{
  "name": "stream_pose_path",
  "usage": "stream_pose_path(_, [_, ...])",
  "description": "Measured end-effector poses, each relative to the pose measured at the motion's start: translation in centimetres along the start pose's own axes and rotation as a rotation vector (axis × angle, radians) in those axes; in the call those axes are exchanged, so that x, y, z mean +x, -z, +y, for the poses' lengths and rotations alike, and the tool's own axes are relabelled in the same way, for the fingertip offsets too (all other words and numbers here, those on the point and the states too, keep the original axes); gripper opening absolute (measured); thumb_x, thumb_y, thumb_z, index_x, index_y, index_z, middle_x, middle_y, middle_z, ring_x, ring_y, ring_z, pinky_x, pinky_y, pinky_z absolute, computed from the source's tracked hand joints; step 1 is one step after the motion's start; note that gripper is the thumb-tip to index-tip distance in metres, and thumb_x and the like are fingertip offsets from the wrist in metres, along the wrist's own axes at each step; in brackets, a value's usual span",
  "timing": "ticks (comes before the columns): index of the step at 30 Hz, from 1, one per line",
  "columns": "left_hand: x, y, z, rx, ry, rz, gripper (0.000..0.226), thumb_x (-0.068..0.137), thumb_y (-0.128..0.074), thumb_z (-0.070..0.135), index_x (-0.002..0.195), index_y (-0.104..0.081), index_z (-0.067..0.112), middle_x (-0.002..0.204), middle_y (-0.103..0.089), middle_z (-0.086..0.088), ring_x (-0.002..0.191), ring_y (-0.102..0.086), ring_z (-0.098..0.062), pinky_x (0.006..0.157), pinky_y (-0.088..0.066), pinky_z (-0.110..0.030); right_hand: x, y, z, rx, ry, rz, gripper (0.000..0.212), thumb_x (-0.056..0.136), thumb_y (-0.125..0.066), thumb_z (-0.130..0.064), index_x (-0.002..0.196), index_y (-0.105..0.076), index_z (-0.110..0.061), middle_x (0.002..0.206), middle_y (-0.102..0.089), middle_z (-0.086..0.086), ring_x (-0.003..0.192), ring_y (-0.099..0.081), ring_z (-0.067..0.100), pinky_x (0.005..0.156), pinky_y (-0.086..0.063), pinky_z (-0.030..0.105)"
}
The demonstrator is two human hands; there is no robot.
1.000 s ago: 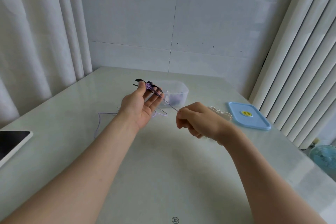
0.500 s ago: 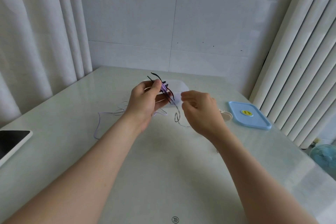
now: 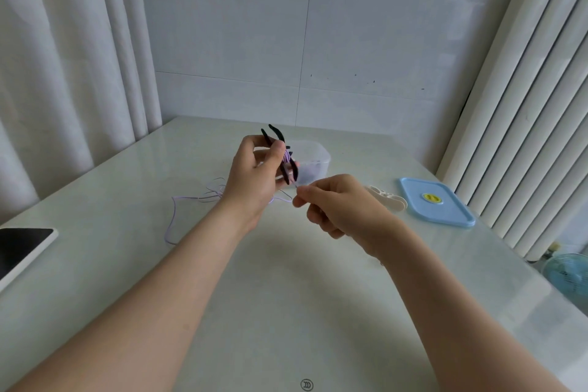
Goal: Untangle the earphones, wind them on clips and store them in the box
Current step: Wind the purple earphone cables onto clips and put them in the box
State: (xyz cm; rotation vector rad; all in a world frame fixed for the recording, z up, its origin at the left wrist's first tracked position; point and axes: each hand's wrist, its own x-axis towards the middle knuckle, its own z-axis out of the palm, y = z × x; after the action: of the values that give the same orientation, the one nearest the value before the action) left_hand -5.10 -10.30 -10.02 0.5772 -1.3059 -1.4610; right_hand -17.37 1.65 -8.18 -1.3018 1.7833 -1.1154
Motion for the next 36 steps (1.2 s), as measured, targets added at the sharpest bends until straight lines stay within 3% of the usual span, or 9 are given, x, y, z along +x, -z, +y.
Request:
stream_pose_path(5, [-0.2, 0.3, -0.2, 0.258, -0.089, -0.033, 0.016, 0.107, -0.058, 0.027, 0.118, -0.054, 0.016, 0.105, -0.064, -0.008, 0.09, -0.075, -0.036, 0.074, -0.066, -0.045, -0.3, 0.2, -0.8, 0.083, 0.129, -0.005, 0.029, 0.1, -0.057, -0.022, 0.077, -0.07, -0.01, 0.06, -0.042, 0.001, 0.051, -0.031, 0.015, 0.051, -0.024, 0.026])
stream_pose_path(9, [-0.3, 0.5, -0.3, 0.411, -0.058, -0.187, 0.02, 0.106, -0.059, 0.033, 0.117, -0.06, 0.017, 0.097, -0.065, -0.007, 0.08, -0.067, -0.023, 0.069, -0.063, -0.04, -0.4, 0.7, -1.0, 0.114, 0.265, 0.251, 0.035, 0.099, -0.061, -0.022, 0.068, -0.072, -0.012, 0.055, -0.033, -0.001, 0.051, -0.026, 0.014, 0.05, -0.024, 0.024])
stream_pose_path(12, [-0.8, 0.3, -0.4, 0.457, -0.031, -0.365, 0.028, 0.108, -0.054, 0.04, 0.11, -0.064, 0.014, 0.083, -0.062, 0.006, 0.07, -0.058, -0.015, 0.067, -0.051, -0.037, 0.0, 1.2, -0.6, 0.011, 0.343, 0.469, 0.032, 0.096, -0.062, -0.02, 0.079, -0.067, 0.007, 0.055, -0.026, 0.002, 0.052, -0.02, 0.015, 0.046, -0.018, 0.025])
stream_pose_path(15, [-1.4, -0.1, -0.1, 0.44, 0.006, -0.471, 0.03, 0.108, -0.054, 0.039, 0.117, -0.066, 0.014, 0.09, -0.065, 0.006, 0.077, -0.061, -0.015, 0.067, -0.045, -0.027, 0.8, 1.8, 0.0, -0.052, 0.352, 0.579, 0.037, 0.098, -0.058, -0.023, 0.085, -0.061, 0.011, 0.056, -0.029, 0.001, 0.052, -0.022, 0.015, 0.046, -0.021, 0.025])
stream_pose_path(19, [-1.5, -0.1, 0.1, 0.353, 0.094, -0.559, 0.021, 0.103, -0.066, 0.029, 0.12, -0.069, 0.018, 0.106, -0.069, -0.005, 0.091, -0.074, -0.024, 0.082, -0.059, -0.036, 1.6, 2.1, 0.7, -0.188, 0.345, 0.697, 0.039, 0.1, -0.055, -0.027, 0.081, -0.061, 0.006, 0.059, -0.041, 0.016, 0.054, -0.031, 0.016, 0.053, -0.029, 0.032])
stream_pose_path(22, [-1.5, 0.1, 0.1, 0.318, 0.128, -0.579, 0.019, 0.104, -0.064, 0.021, 0.12, -0.068, 0.011, 0.11, -0.073, -0.01, 0.1, -0.076, -0.031, 0.092, -0.059, -0.044, 2.1, 2.5, 1.5, -0.332, 0.284, 0.77, 0.038, 0.104, -0.051, -0.031, 0.078, -0.06, -0.006, 0.053, -0.043, -0.002, 0.052, -0.037, 0.017, 0.051, -0.03, 0.032])
stream_pose_path(28, [-1.5, 0.1, 0.4, 0.339, 0.091, -0.593, 0.025, 0.11, -0.052, 0.015, 0.13, -0.067, 0.015, 0.12, -0.076, -0.009, 0.103, -0.072, -0.015, 0.098, -0.054, -0.035, 2.1, 3.1, 2.3, -0.617, 0.178, 0.882, 0.037, 0.109, -0.043, -0.048, 0.097, -0.065, -0.021, 0.076, -0.063, 0.002, 0.077, -0.054, 0.032, 0.061, -0.032, 0.035])
stream_pose_path(31, [-1.5, 0.2, 0.8, 0.172, 0.14, -0.579, 0.027, 0.109, -0.051, 0.017, 0.13, -0.066, 0.009, 0.122, -0.075, -0.009, 0.114, -0.072, -0.03, 0.101, -0.058, -0.045, 2.4, 3.3, 2.9, -0.717, 0.249, 0.866, 0.037, 0.11, -0.045, -0.043, 0.101, -0.071, -0.018, 0.092, -0.056, 0.004, 0.094, -0.047, 0.032, 0.079, -0.026, 0.037])
stream_pose_path(36, [-1.6, -0.1, 1.4, -0.061, 0.171, -0.468, 0.029, 0.109, -0.05, 0.024, 0.116, -0.067, 0.001, 0.11, -0.072, -0.018, 0.099, -0.073, -0.03, 0.083, -0.062, -0.043, 2.4, 2.4, 3.0, -0.847, 0.186, 0.584, 0.032, 0.107, -0.048, -0.033, 0.095, -0.076, -0.022, 0.118, -0.053, -0.001, 0.116, -0.039, 0.028, 0.083, -0.012, 0.034])
